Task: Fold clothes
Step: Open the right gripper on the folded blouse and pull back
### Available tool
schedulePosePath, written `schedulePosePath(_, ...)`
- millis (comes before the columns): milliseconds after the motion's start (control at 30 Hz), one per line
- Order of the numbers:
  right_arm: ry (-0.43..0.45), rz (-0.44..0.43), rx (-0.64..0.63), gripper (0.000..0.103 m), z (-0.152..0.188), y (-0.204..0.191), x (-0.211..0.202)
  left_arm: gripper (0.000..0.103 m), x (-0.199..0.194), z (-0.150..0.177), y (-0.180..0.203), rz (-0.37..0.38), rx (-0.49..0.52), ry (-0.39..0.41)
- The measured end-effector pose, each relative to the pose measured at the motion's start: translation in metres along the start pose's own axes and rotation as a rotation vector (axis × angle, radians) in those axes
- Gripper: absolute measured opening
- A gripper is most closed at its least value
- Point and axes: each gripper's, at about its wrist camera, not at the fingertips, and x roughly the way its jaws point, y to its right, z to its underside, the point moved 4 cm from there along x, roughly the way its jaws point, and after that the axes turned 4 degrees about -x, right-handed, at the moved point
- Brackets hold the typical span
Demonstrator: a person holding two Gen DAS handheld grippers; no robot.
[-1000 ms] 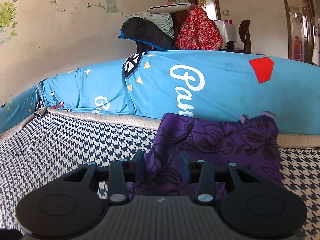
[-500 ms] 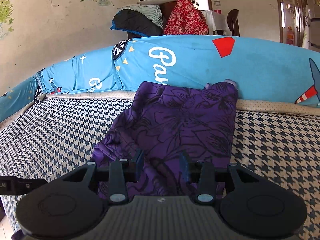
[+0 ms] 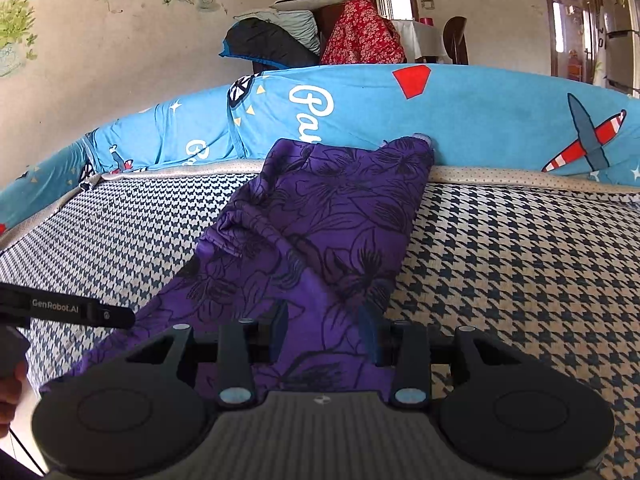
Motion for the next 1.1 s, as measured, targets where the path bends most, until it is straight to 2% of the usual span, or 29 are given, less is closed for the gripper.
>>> schedulePosePath(167, -0.001, 0.009, -0.004, 0.039, 0.017, 0.004, -0.021, 0.103, -0.003, 0.008, -0.004, 0.023, 0.029, 0.002)
schedulePosePath(367, -0.010, 0.037, 0.019, 0.040, 0.042, 0.017, -0.044, 0.103, -0.005, 0.021, -0.009, 0.004, 0.069, -0.010)
schedulePosePath(533, -0.026, 0.047, 0.066, 0.041, 0.064, 0.032, -0.055, 0.103, -0.010, 0.032, -0.015, 0.005, 0.080, -0.015)
schedulePosePath(667, -0.017, 0.038, 0.151, 0.041, 0.070, 0.045, -0.057, 0.103, -0.012, 0.040, -0.018, 0.000, 0.103, -0.021)
schedulePosePath(833, -0.006, 0.032, 0.152, 0.043, 0.071, 0.046, -0.057, 0.103, -0.009, 0.047, -0.025, -0.040, 0.103, -0.044)
schedulePosePath(967, -0.009, 0.020, 0.166, 0.046, 0.074, 0.047, -0.057, 0.103, -0.005, 0.056, -0.032, -0.100, 0.120, -0.073)
schedulePosePath(1100, -0.002, 0.017, 0.165, 0.047, 0.075, 0.048, -0.057, 0.103, -0.009, 0.061, -0.042, -0.113, 0.098, -0.074)
